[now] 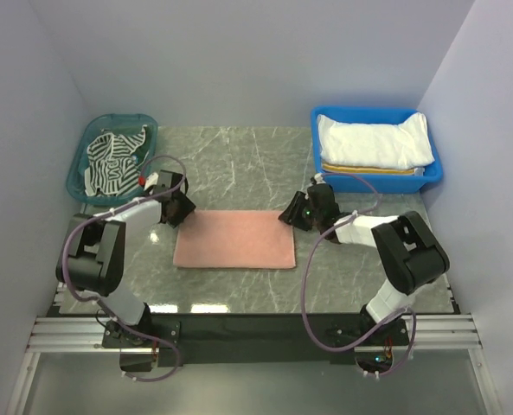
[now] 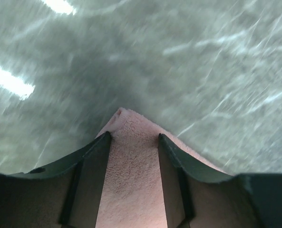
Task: Fold and stack the towels
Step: Fold the towel, then neatly place the folded towel into the bin
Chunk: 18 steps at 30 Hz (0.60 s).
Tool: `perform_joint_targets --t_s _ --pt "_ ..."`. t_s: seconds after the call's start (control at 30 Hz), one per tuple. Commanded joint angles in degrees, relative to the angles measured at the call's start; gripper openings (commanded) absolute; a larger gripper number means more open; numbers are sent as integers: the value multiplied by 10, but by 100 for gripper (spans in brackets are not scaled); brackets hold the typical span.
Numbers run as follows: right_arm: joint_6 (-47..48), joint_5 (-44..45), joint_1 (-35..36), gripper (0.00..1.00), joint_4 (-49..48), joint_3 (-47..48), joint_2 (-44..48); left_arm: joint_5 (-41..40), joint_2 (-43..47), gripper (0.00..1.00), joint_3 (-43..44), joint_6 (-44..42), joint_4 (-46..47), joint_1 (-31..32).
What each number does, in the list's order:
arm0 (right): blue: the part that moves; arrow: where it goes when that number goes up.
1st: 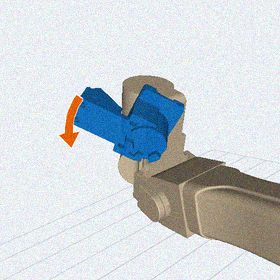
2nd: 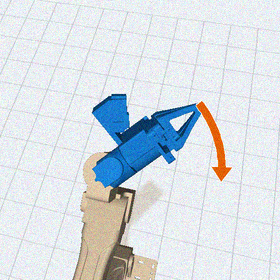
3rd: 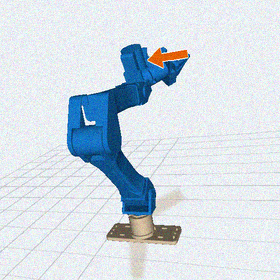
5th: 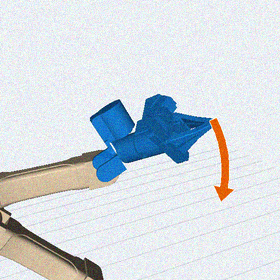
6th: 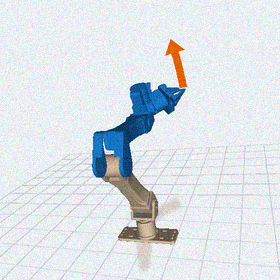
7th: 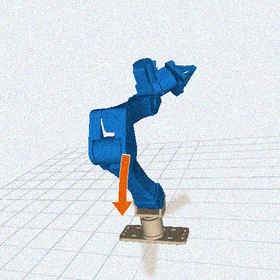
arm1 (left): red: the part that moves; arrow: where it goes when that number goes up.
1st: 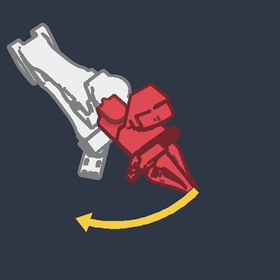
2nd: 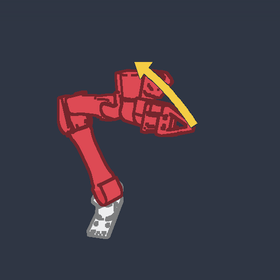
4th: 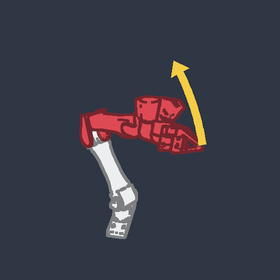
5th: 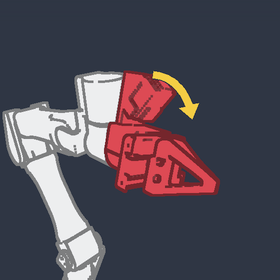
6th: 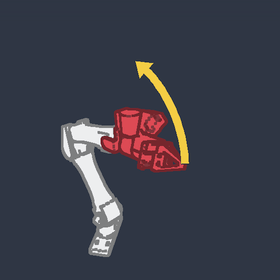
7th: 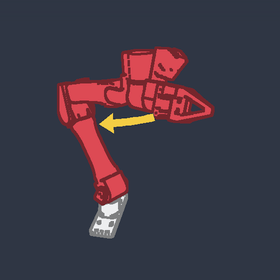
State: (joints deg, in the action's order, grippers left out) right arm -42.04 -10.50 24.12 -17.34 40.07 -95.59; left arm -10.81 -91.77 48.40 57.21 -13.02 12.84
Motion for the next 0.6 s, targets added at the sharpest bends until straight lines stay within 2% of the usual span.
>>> perform_joint_targets --t_s 0.0,0.03,0.07,0.13,0.17,0.23,0.27,0.33,0.37,0.4,0.57 --pt "35 59 -5 45 62 14 49 -46 -45 55 36 -35 -48 -17" --pt "48 75 -4 47 79 18 84 -51 -48 57 68 -51 -67 -16" --pt "56 86 -4 50 96 26 101 -51 -47 67 84 -59 -77 -13" --pt "78 104 -4 54 146 37 153 -62 -29 76 124 -83 -103 0" --pt "83 119 -4 62 184 41 170 -90 -21 83 136 -90 -113 25" --pt "93 160 -4 67 229 51 213 -115 -2 93 171 -103 -145 59" --pt "92 174 -4 75 266 51 226 -134 4 96 182 -106 -157 100" --pt "98 199 -4 82 294 42 261 -160 14 99 210 -117 -175 147" --pt "99 222 -4 88 317 36 272 -175 16 99 216 -119 -188 200" --pt "99 231 -4 92 326 29 291 -178 19 99 227 -120 -191 225" --pt "89 251 -5 95 354 -45 368 -163 0 99 247 -105 -215 380"
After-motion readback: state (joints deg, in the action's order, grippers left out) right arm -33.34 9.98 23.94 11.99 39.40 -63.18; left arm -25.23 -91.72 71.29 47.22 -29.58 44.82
